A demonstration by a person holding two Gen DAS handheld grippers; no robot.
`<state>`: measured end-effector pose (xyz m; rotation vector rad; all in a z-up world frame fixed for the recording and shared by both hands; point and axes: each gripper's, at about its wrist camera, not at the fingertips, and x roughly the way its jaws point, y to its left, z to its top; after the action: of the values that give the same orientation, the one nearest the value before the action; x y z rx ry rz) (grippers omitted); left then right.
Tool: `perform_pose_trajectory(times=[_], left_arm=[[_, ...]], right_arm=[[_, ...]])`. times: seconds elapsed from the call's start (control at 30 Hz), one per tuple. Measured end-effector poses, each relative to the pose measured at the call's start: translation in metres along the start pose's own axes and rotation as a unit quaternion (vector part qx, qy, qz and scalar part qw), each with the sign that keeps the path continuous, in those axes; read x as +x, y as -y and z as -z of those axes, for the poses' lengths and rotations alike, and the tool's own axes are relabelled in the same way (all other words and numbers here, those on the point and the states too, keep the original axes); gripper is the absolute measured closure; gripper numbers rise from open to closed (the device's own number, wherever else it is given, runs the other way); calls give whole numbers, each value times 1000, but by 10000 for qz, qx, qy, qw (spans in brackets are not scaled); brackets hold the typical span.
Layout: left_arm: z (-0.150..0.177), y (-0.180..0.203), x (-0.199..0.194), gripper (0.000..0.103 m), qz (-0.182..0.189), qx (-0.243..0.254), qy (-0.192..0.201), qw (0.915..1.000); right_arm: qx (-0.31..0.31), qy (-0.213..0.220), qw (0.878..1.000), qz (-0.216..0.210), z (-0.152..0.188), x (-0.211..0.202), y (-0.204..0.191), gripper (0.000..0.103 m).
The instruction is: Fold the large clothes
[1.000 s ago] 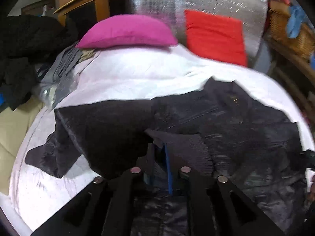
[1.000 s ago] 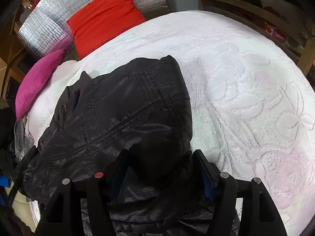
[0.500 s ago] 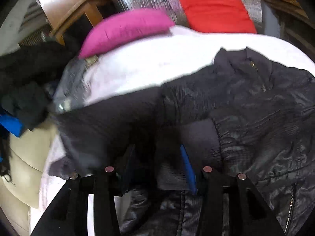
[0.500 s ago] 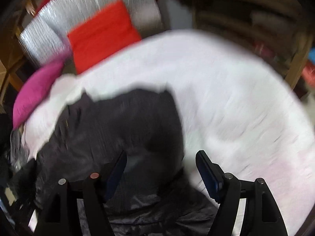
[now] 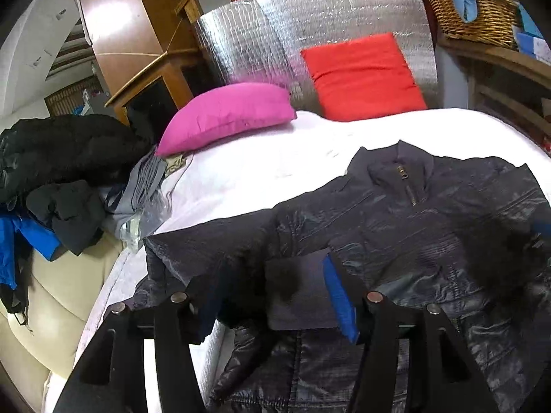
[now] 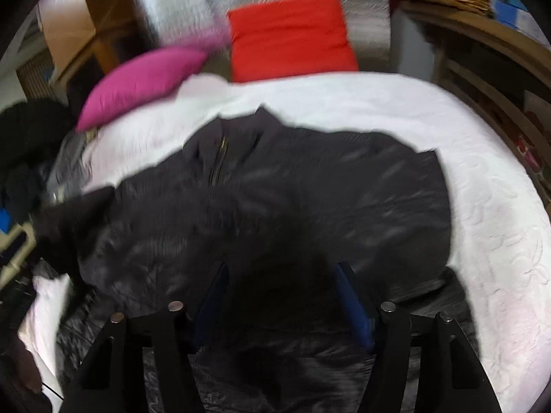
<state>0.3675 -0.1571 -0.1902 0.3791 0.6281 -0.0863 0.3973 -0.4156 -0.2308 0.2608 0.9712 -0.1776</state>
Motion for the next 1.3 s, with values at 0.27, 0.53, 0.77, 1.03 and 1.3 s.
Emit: perform_pose_trajectory(times=[0.27,0.53,0.77,1.03,1.3], left_arm=[[14,19,43,40,485,21,-554,9973],[20,26,74,40,994,-131,-1341,9859],[-2,-42,18,23,1096,-865,-438,9892],[19,-178,22,11,1074,-2842,-149,9526],[80,-240,93,11,1716,-4907,-1052,8478]], right_arm=[[241,-543,9982,103,2,35,2,36],[224,-589,9980,89,6,47,-3,36],[362,-432,9983,-115,3,35,1,36],[213,-477,9986,64,11,35,-4,36],[169,-496,9986,96,11,37,-5,36]])
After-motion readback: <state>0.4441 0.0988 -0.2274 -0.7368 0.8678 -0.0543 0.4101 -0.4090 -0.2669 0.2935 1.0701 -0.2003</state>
